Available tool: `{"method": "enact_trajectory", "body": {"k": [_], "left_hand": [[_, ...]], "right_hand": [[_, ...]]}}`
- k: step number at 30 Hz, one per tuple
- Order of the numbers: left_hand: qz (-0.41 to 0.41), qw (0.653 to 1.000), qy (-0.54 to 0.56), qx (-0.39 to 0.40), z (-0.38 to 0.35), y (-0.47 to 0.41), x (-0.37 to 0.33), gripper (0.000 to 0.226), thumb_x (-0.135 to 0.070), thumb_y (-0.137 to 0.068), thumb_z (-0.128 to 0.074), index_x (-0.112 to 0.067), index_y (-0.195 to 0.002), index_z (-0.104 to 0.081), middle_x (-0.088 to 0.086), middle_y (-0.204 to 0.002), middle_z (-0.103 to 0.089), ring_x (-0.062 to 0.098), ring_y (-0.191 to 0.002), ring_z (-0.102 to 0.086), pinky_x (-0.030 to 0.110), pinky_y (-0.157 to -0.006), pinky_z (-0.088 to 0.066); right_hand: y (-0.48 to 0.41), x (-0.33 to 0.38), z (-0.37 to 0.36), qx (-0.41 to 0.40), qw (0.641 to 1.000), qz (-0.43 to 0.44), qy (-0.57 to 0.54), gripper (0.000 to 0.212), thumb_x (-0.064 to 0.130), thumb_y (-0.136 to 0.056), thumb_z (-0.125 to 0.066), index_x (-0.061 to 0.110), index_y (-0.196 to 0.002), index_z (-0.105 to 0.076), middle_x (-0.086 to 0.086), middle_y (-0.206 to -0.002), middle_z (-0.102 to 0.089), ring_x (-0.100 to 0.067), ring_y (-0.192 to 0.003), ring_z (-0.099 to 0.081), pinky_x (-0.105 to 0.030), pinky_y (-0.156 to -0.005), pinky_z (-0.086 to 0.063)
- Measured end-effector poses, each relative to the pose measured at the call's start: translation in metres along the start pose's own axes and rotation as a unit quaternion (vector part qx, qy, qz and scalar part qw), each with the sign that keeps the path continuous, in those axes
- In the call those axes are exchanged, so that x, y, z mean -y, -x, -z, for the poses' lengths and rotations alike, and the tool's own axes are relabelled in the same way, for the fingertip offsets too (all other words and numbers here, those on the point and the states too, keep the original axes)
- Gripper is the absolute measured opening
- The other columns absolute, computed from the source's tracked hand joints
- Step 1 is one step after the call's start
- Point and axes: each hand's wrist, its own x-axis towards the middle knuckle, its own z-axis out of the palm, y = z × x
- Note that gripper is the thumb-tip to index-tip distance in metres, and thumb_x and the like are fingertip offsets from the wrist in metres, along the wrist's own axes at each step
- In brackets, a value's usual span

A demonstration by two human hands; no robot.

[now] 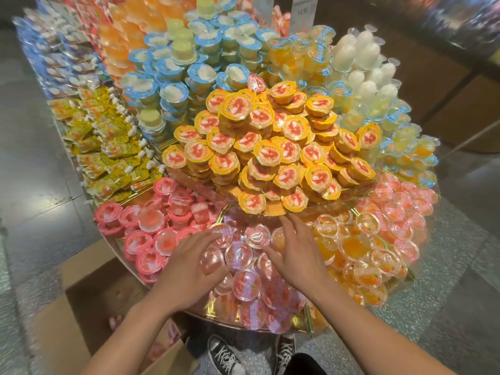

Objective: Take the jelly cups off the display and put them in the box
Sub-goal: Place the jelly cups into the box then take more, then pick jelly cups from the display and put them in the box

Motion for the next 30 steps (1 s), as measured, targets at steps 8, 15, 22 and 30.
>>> {"method": "enact_trajectory", "body": {"k": [8, 15, 22, 30], "left_hand": [[0.041, 0.983, -0.181, -0.016, 0.020, 0.028, 0.003, 0.104, -0.099, -0.066, -0.015, -0.047, -0.155, 0.001, -0.011, -0.160, 0.026, 0.015, -0.150, 0.025, 0.052, -0.123, 0.007], [0.149, 0.970, -0.170, -0.088, 0.012, 0.092, 0.000, 0.101, -0.095, -0.073, -0.031, -0.050, -0.154, 0.008, -0.009, -0.163, 0.024, 0.023, -0.151, 0.022, 0.060, -0.121, 0.005], [0.224, 0.953, -0.163, -0.126, 0.023, 0.157, 0.015, 0.111, -0.100, -0.064, -0.017, -0.042, -0.157, 0.004, 0.002, -0.168, 0.002, 0.028, -0.154, 0.005, 0.057, -0.122, 0.002], [0.261, 0.942, -0.158, -0.139, 0.054, 0.219, 0.062, 0.119, -0.097, -0.059, -0.013, -0.032, -0.159, -0.006, 0.002, -0.168, 0.002, 0.022, -0.154, 0.007, 0.052, -0.124, -0.005]], "right_hand": [[0.004, 0.024, 0.024, 0.071, 0.993, 0.086, 0.042, 0.092, 0.078, -0.091, -0.030, 0.024, -0.161, -0.005, -0.006, -0.169, 0.005, -0.033, -0.154, 0.009, -0.059, -0.122, -0.014], [0.024, 0.055, 0.038, 0.100, 0.970, 0.218, 0.043, 0.114, 0.096, -0.068, -0.002, 0.029, -0.161, -0.008, -0.005, -0.169, -0.001, -0.033, -0.155, -0.002, -0.058, -0.120, -0.022], [0.037, 0.106, 0.034, 0.097, 0.940, 0.318, 0.069, 0.109, 0.092, -0.075, -0.007, 0.023, -0.160, -0.013, -0.010, -0.167, -0.011, -0.032, -0.154, -0.010, -0.057, -0.118, -0.025], [0.065, 0.188, -0.007, 0.123, 0.921, 0.363, 0.071, 0.100, 0.087, -0.083, -0.018, 0.024, -0.160, -0.013, -0.009, -0.168, -0.008, -0.033, -0.155, -0.005, -0.057, -0.121, -0.019]]}}
